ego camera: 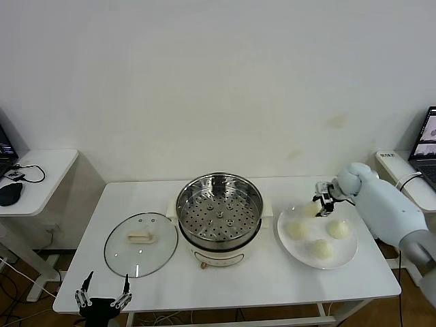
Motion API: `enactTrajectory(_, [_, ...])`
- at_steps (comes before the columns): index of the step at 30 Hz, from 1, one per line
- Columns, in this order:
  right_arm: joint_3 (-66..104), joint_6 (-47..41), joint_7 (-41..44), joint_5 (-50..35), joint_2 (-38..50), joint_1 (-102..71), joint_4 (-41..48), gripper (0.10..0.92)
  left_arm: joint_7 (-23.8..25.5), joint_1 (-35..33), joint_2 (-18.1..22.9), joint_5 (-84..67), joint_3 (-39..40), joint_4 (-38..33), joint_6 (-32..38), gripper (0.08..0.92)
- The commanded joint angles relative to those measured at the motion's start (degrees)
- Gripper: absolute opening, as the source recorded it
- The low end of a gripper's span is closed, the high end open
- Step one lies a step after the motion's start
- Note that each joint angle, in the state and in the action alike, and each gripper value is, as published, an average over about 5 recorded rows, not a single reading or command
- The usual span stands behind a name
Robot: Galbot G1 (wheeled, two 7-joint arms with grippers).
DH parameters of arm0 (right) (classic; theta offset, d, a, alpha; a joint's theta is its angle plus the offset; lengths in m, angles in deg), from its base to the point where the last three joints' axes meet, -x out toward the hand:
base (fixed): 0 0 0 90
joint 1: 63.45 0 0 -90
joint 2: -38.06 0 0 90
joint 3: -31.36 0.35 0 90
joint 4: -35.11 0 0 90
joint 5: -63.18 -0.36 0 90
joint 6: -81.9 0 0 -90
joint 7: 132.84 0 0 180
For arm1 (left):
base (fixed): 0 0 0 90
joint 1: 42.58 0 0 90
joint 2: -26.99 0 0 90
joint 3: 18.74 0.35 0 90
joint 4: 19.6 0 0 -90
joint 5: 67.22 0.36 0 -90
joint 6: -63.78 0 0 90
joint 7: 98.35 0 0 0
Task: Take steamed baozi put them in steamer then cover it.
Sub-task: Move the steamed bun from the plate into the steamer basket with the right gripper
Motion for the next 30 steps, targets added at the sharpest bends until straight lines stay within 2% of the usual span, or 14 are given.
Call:
enactTrajectory(1, [-8.74,-2.12,0.47,-11.81,7.37,9.30,-14.18,0.585,0.01,0.00,-0.07,0.00,0.05,-0.11,-0.14,0.823])
enactTrajectory(9, [-19.26,-3.17,0.27,-22.29,6.26,23.92,-20.08,0.589,0.26,0.42,-0.93,-0.35,0.30,-0.42,-0.62,0.823])
enactTrajectory(19, [-30.20,-1.25,-3.70,-29.18,-3.87,35.35,-24.62,0.586,0.42,1.29,-1.52,-1.71,0.12,-0.38,-1.10,0.823])
enactTrajectory(25, [-34.93,2.14,-5.54,-29.72,-12.05,34.54,-23.80,0.585,0.43,1.52,-1.74,-2.15,-0.17,-0.43,-1.13,0.823])
enactTrajectory(30, [-38.45,6.76,-5.96,-24.42,-17.43,33.06,-20.75,0.585,0.45,1.94,-1.66,-2.44,-0.57,-0.61,-1.29,0.823])
